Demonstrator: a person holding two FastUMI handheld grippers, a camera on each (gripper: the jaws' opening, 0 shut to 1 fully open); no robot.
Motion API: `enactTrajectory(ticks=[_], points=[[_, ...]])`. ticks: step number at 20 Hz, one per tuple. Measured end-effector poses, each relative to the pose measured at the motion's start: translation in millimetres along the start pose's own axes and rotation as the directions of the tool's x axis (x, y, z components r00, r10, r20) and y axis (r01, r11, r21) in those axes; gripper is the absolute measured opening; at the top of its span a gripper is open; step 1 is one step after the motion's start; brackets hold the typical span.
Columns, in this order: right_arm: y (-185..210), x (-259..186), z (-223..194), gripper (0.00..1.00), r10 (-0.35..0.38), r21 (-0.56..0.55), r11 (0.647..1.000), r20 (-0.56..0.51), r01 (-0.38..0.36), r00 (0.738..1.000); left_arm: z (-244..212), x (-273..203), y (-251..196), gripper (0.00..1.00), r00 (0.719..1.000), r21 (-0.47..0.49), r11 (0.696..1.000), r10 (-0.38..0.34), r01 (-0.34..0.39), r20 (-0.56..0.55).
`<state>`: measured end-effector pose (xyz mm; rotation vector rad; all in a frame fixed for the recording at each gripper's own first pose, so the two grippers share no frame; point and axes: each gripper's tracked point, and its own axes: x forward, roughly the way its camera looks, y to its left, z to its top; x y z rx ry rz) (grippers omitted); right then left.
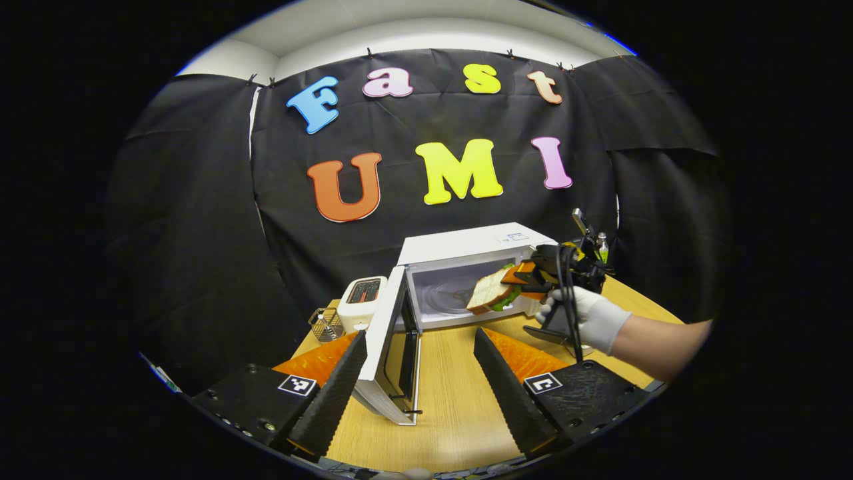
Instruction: Open the microwave oven with the left hand, put the food in, and close the microwave oven.
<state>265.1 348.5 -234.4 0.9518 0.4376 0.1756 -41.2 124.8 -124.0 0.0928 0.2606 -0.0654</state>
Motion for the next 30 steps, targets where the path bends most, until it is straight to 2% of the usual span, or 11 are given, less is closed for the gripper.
enactTrajectory(ticks=[3, 9, 14, 15, 17, 22, 24, 27, 28, 29, 30], points=[[12, 41, -5, 0.39, -0.009, 0.099, 0.995, 0.090, 0.000, 0.996, -5, 1, 12, 0.97, 1.000, -0.013, 1.000, 0.012, -0.013, -0.014], [21, 95, -8, 0.39, -0.016, 0.140, 0.990, 0.213, -0.014, 0.977, -15, 3, 22, 0.97, 0.998, 0.010, 0.999, 0.038, -0.037, -0.047], [-5, 119, -17, 0.40, -0.098, 0.133, 0.989, 0.226, 0.068, 0.969, -14, 5, 22, 0.97, 0.998, 0.035, 0.999, 0.035, -0.033, -0.048], [-10, 119, -16, 0.31, -0.111, 0.118, 0.989, 0.226, 0.086, 0.968, -14, 4, 22, 0.97, 0.998, 0.038, 0.999, 0.033, -0.031, -0.050], [-21, 115, -14, 0.31, -0.154, 0.012, 0.988, 0.251, 0.156, 0.956, -10, 3, 23, 0.97, 0.999, 0.045, 0.999, 0.032, -0.030, -0.043], [-42, 105, -11, 0.70, -0.222, -0.154, 0.951, 0.269, 0.269, 0.937, -7, 3, 22, 0.97, 0.999, 0.043, 0.998, 0.036, -0.035, -0.037], [-46, 98, -4, 1.00, -0.234, -0.241, 0.921, 0.284, 0.305, 0.930, -8, 3, 23, 0.97, 0.998, 0.044, 0.998, 0.043, -0.042, -0.036], [-37, 81, 0, 1.00, -0.189, -0.342, 0.895, 0.287, 0.285, 0.939, -8, 7, 19, 0.97, 0.999, 0.029, 0.999, 0.044, -0.044, -0.032], [-35, 72, 3, 0.89, -0.182, -0.370, 0.885, 0.289, 0.285, 0.940, -7, 8, 19, 0.97, 0.999, 0.027, 0.999, 0.046, -0.045, -0.024], [-29, 62, 6, 0.89, -0.161, -0.396, 0.878, 0.288, 0.270, 0.944, -4, 9, 18, 0.97, 0.999, 0.024, 0.999, 0.047, -0.046, -0.016], [-22, 52, 9, 1.00, -0.143, -0.426, 0.867, 0.286, 0.259, 0.948, -3, 10, 17, 0.97, 0.999, 0.020, 0.999, 0.045, -0.045, -0.008]])
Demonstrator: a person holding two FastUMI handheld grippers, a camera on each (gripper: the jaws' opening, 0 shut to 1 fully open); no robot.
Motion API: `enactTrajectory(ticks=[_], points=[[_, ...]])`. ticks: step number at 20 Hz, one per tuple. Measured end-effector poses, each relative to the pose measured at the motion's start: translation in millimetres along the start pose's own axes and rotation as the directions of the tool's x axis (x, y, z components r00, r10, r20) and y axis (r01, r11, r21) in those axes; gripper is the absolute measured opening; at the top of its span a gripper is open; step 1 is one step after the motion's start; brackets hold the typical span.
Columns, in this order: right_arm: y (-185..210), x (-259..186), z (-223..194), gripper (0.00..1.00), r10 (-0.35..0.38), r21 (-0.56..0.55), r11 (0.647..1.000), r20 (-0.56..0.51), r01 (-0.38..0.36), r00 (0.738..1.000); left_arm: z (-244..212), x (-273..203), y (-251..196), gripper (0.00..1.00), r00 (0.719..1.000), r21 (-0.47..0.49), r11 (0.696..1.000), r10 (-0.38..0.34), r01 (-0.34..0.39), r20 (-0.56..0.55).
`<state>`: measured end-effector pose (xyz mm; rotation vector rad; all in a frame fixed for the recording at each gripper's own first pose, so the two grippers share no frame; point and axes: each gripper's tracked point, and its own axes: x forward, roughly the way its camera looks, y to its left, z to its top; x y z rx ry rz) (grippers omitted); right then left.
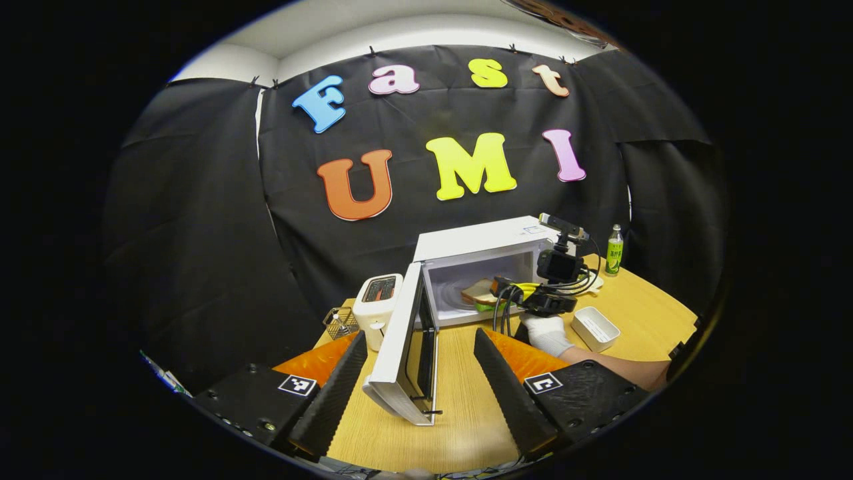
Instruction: Open the microwave oven with the left hand, put the food in, and close the microwave oven.
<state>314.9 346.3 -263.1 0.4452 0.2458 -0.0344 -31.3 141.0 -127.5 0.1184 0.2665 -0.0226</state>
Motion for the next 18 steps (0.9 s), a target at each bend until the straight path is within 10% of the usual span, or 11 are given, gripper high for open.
enactTrajectory(ticks=[11, 18], points=[[0, -138, 144, 0.90, 0.195, -0.313, 0.936, 0.070, -0.164, 0.978, 21, 0, 33, 0.98, 0.995, -0.042, 0.998, 0.059, -0.056, 0.077], [-59, -228, 203, 0.91, 0.139, -0.398, 0.912, 0.077, -0.098, 0.987, 8, -6, 67, 0.95, 0.988, -0.091, 0.989, 0.123, -0.115, 0.089]])
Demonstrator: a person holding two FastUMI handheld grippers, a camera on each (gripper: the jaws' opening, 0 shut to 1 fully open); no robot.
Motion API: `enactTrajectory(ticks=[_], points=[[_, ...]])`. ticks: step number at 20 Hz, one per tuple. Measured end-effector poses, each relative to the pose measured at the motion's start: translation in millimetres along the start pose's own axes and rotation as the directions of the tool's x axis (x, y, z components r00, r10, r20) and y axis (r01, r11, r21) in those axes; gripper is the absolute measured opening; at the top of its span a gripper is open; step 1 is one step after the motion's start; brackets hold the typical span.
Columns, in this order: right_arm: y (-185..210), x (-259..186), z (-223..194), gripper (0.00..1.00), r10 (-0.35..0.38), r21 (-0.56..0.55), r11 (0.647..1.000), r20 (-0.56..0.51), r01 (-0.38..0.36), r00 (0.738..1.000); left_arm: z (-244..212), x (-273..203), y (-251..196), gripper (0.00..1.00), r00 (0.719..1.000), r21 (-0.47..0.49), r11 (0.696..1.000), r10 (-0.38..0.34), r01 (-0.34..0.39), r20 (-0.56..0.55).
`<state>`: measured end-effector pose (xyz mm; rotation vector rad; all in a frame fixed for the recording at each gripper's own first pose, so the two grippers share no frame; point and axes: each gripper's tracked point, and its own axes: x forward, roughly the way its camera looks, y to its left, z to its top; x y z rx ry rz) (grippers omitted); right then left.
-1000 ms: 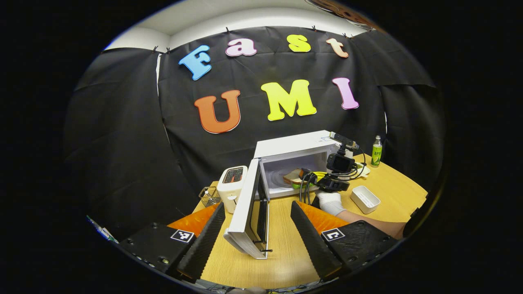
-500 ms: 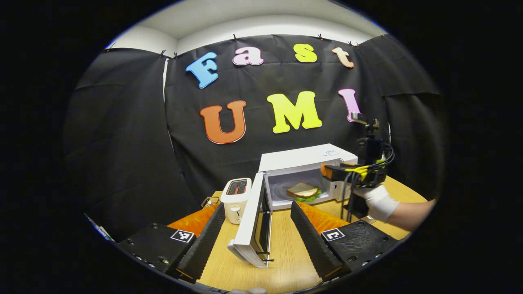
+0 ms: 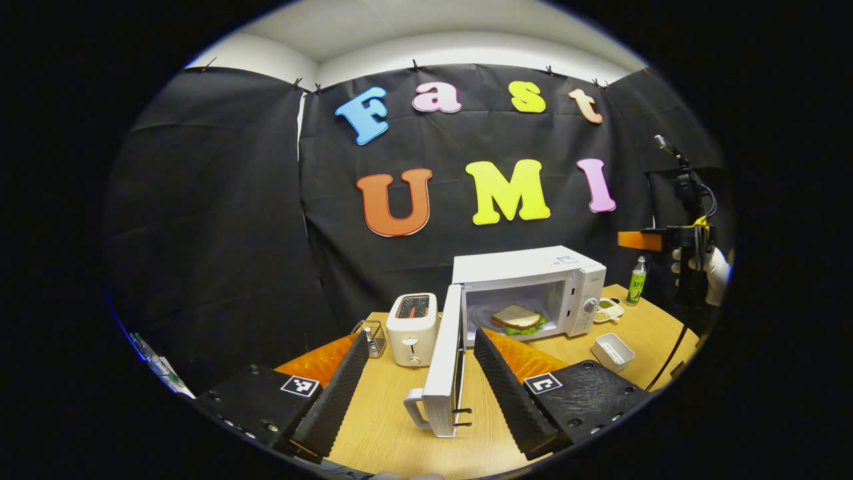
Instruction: Open the microwave oven with the left hand, put the food in, and close the microwave oven.
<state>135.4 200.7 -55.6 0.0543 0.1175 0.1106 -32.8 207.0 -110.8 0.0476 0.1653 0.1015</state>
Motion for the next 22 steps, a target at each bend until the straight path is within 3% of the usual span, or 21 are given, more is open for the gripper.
enactTrajectory(ticks=[1, 2, 3, 4, 5, 6, 8, 11, 12, 13, 14, 15, 16, 17, 18, 19, 20, 22], points=[[-7, -13, 3, 1.00, -0.011, -0.006, 1.000, -0.001, 0.011, 1.000, -2, 1, 6, 0.95, 1.000, 0.007, 1.000, 0.011, -0.011, 0.012], [-10, -24, 6, 1.00, -0.011, -0.010, 1.000, -0.003, 0.011, 1.000, -5, 3, 11, 0.92, 1.000, 0.014, 1.000, 0.021, -0.021, 0.016], [-14, -33, 8, 0.91, -0.017, -0.025, 1.000, -0.013, 0.017, 1.000, -10, 5, 17, 0.83, 0.999, 0.022, 0.999, 0.031, -0.031, 0.019], [-21, -45, 9, 1.00, -0.030, -0.044, 0.999, -0.020, 0.029, 0.999, -14, 8, 20, 0.84, 0.999, 0.024, 0.999, 0.036, -0.037, 0.020], [-24, -53, 13, 0.92, -0.039, -0.053, 0.998, -0.015, 0.038, 0.999, -20, 10, 26, 0.84, 0.999, 0.022, 0.999, 0.047, -0.047, 0.015], [-26, -62, 19, 0.92, -0.047, -0.057, 0.997, -0.008, 0.046, 0.999, -25, 10, 29, 0.72, 0.999, 0.018, 0.999, 0.046, -0.046, 0.015], [-24, -77, 21, 0.92, -0.045, -0.039, 0.998, -0.018, 0.045, 0.999, -32, 12, 37, 0.67, 0.999, 0.016, 0.999, 0.051, -0.051, 0.004], [-21, -92, 19, 0.92, -0.031, -0.025, 0.999, -0.038, 0.030, 0.999, -38, 13, 44, 0.41, 0.998, 0.016, 0.998, 0.055, -0.055, 0.007], [-22, -95, 17, 1.00, -0.034, -0.031, 0.999, -0.043, 0.033, 0.999, -40, 13, 44, 0.31, 0.999, 0.013, 0.999, 0.046, -0.046, 0.005], [-23, -98, 15, 0.92, -0.037, -0.036, 0.999, -0.044, 0.035, 0.998, -41, 15, 41, 0.25, 1.000, 0.015, 0.999, 0.031, -0.031, 0.005], [-23, -100, 13, 0.92, -0.042, -0.043, 0.998, -0.042, 0.041, 0.998, -45, 15, 40, 0.21, 1.000, 0.018, 1.000, 0.018, -0.018, 0.008], [-22, -101, 10, 1.00, -0.041, -0.045, 0.998, -0.044, 0.039, 0.998, -47, 15, 41, 0.17, 1.000, 0.020, 1.000, 0.015, -0.015, 0.003], [-19, -103, 6, 0.92, -0.038, -0.044, 0.998, -0.055, 0.035, 0.998, -49, 17, 46, 0.08, 1.000, 0.022, 1.000, 0.019, -0.019, 0.001], [-18, -105, 3, 0.92, -0.035, -0.039, 0.999, -0.061, 0.032, 0.998, -51, 17, 47, 0.00, 1.000, 0.016, 1.000, 0.015, -0.015, -0.005], [-19, -108, 1, 0.92, -0.036, -0.032, 0.999, -0.067, 0.034, 0.997, -56, 18, 47, 0.01, 1.000, 0.009, 1.000, 0.010, -0.010, -0.006], [-19, -109, 0, 1.00, -0.039, -0.023, 0.999, -0.073, 0.038, 0.997, -59, 16, 49, 0.00, 1.000, 0.006, 1.000, 0.007, -0.007, -0.009], [-20, -110, -3, 0.92, -0.041, -0.016, 0.999, -0.082, 0.040, 0.996, -61, 21, 53, 0.00, 1.000, 0.008, 1.000, 0.012, -0.012, -0.011], [-23, -112, -5, 0.92, -0.048, 0.005, 0.999, -0.090, 0.048, 0.995, -72, 27, 58, 0.00, 0.999, 0.003, 1.000, 0.019, -0.019, -0.030]])
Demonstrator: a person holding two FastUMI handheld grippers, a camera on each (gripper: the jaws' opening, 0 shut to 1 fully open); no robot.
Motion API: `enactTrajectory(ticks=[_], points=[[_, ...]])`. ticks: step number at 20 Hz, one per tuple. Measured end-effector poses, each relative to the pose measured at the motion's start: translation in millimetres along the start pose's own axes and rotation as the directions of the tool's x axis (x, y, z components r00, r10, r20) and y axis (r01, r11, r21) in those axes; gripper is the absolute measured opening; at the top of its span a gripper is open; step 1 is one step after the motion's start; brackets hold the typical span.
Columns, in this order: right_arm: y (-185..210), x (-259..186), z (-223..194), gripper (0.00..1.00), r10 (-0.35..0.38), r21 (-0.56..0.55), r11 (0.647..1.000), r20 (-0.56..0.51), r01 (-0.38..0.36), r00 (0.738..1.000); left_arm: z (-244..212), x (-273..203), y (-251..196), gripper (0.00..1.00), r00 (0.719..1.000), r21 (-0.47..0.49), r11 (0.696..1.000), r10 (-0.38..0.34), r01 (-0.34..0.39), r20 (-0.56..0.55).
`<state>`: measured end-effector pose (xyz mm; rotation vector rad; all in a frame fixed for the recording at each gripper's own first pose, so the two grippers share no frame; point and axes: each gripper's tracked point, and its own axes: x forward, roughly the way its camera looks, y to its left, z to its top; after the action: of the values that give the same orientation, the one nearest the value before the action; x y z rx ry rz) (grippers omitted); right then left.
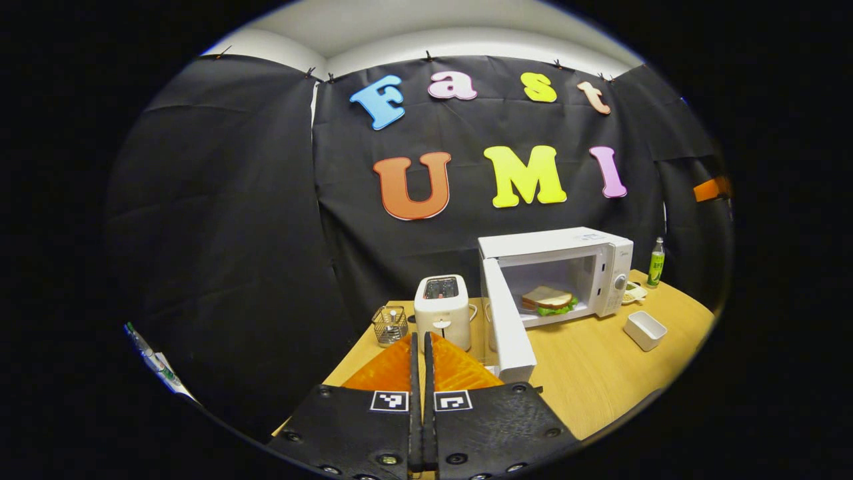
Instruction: Open the microwave oven with the left hand, put the food in, and close the microwave oven.
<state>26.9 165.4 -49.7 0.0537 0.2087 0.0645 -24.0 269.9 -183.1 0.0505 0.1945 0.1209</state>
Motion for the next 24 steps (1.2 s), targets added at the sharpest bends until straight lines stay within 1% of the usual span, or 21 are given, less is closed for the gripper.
enactTrajectory(ticks=[3, 4, 5, 6, 7, 9, 10, 11, 12, 13, 14, 16, 18, 19, 20, 23, 24], points=[[-6, -2, -12, 0.92, -0.024, 0.032, 0.999, -0.035, 0.025, 0.999, -21, 11, -1, 0.00, 0.999, -0.005, 1.000, -0.015, 0.014, -0.034], [-9, -4, -15, 1.00, -0.032, 0.041, 0.999, -0.045, 0.033, 0.998, -26, 16, 0, 0.00, 0.999, -0.006, 1.000, -0.020, 0.019, -0.043], [-11, -5, -18, 0.92, -0.037, 0.048, 0.998, -0.055, 0.040, 0.998, -32, 20, -3, 0.00, 0.998, -0.007, 1.000, -0.030, 0.030, -0.048], [-14, -8, -22, 0.92, -0.042, 0.054, 0.998, -0.065, 0.045, 0.997, -36, 26, -3, 0.00, 0.998, -0.003, 1.000, -0.029, 0.029, -0.053], [-16, -11, -25, 1.00, -0.044, 0.056, 0.997, -0.075, 0.048, 0.996, -43, 30, -5, 0.00, 0.997, -0.004, 1.000, -0.030, 0.030, -0.067], [-21, -14, -27, 1.00, -0.052, 0.057, 0.997, -0.087, 0.057, 0.995, -55, 37, -9, 0.00, 0.995, -0.011, 0.999, -0.040, 0.040, -0.089], [-25, -14, -26, 0.92, -0.061, 0.057, 0.996, -0.090, 0.066, 0.994, -63, 41, -12, 0.00, 0.994, -0.008, 0.999, -0.044, 0.044, -0.103], [-29, -17, -24, 1.00, -0.068, 0.060, 0.996, -0.091, 0.074, 0.993, -67, 43, -16, 0.00, 0.992, -0.008, 0.999, -0.050, 0.050, -0.113], [-32, -17, -23, 0.92, -0.073, 0.063, 0.995, -0.090, 0.078, 0.993, -69, 44, -21, 0.00, 0.991, -0.005, 0.998, -0.062, 0.061, -0.116], [-36, -18, -21, 0.92, -0.078, 0.064, 0.994, -0.086, 0.084, 0.993, -71, 46, -24, 0.00, 0.992, 0.008, 0.998, -0.057, 0.059, -0.116], [-38, -19, -20, 1.00, -0.081, 0.062, 0.994, -0.085, 0.087, 0.993, -72, 46, -24, 0.00, 0.992, 0.024, 0.998, -0.052, 0.056, -0.119], [-42, -21, -20, 1.00, -0.080, 0.057, 0.995, -0.093, 0.086, 0.992, -73, 45, -29, 0.00, 0.991, 0.014, 0.998, -0.061, 0.063, -0.120], [-47, -21, -19, 1.00, -0.083, 0.058, 0.994, -0.096, 0.089, 0.992, -71, 43, -46, 0.00, 0.990, 0.005, 0.997, -0.079, 0.080, -0.119], [-48, -22, -19, 0.92, -0.079, 0.060, 0.995, -0.096, 0.086, 0.992, -69, 43, -54, 0.00, 0.990, 0.009, 0.996, -0.088, 0.090, -0.114], [-49, -22, -20, 1.00, -0.078, 0.059, 0.995, -0.098, 0.084, 0.992, -69, 43, -65, 0.00, 0.988, 0.016, 0.995, -0.100, 0.103, -0.114], [-57, -20, -19, 1.00, -0.073, 0.045, 0.996, -0.102, 0.078, 0.992, -69, 44, -96, 0.00, 0.984, 0.033, 0.990, -0.132, 0.137, -0.120], [-61, -20, -16, 0.92, -0.074, 0.044, 0.996, -0.101, 0.079, 0.992, -66, 44, -107, 0.00, 0.982, 0.031, 0.988, -0.146, 0.150, -0.117]])
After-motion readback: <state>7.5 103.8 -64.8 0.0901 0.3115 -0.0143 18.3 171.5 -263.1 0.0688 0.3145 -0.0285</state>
